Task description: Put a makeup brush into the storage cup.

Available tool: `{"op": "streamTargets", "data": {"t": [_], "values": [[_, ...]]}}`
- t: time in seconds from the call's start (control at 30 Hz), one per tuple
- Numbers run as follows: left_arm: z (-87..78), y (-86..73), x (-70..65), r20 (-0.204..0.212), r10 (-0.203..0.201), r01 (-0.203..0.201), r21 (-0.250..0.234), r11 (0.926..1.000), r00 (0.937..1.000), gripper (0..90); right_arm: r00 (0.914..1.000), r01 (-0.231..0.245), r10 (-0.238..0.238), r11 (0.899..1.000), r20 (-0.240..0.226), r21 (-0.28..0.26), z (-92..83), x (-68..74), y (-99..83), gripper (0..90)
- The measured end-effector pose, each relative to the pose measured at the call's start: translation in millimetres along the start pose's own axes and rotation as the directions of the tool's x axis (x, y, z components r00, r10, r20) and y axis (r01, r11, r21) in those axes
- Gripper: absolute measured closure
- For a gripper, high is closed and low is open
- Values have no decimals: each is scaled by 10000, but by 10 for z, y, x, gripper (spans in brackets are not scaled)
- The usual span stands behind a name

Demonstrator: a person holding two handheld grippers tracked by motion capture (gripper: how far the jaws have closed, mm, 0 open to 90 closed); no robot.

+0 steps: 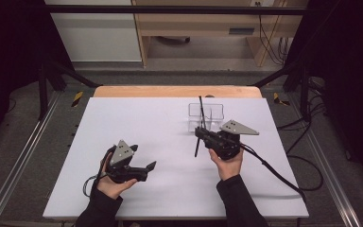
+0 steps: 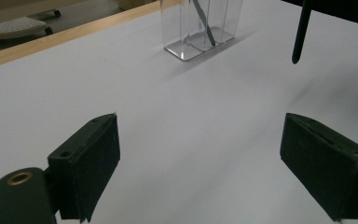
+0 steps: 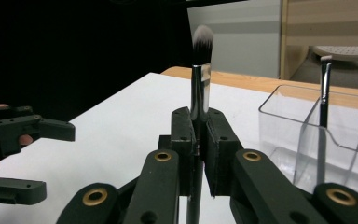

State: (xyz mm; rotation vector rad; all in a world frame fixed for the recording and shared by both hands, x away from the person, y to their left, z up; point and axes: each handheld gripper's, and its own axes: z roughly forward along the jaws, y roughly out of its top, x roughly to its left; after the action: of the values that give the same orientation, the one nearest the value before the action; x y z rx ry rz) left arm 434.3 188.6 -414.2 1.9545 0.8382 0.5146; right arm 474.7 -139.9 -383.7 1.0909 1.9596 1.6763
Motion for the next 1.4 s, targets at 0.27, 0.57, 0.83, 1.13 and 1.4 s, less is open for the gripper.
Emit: {"op": "streamTargets", "data": {"t": [0.27, 0.57, 0.83, 1.13, 1.4], "values": [[-51, -30, 120, -376, -287, 288, 35, 9996, 9989, 103, 9992, 226, -225, 9997, 343, -14, 29, -52, 95, 841], [-67, -62, 204, -531, -463, 465, 43, 9989, 9975, 99, 9954, 516, -514, 9987, 814, -3, 115, -113, 240, 841], [-54, -79, 215, -591, -489, 499, 156, 9986, 9971, 99, 9883, 762, -745, 9971, 1332, -78, 176, -195, 414, 841], [-48, -86, 225, -603, -467, 481, 226, 9986, 9971, 97, 9785, 753, -733, 9972, 1926, -34, 269, -332, 530, 841], [-48, -87, 230, -606, -496, 509, 207, 9985, 9969, 96, 9737, 698, -655, 9975, 2181, -118, 324, -415, 602, 841]]}}
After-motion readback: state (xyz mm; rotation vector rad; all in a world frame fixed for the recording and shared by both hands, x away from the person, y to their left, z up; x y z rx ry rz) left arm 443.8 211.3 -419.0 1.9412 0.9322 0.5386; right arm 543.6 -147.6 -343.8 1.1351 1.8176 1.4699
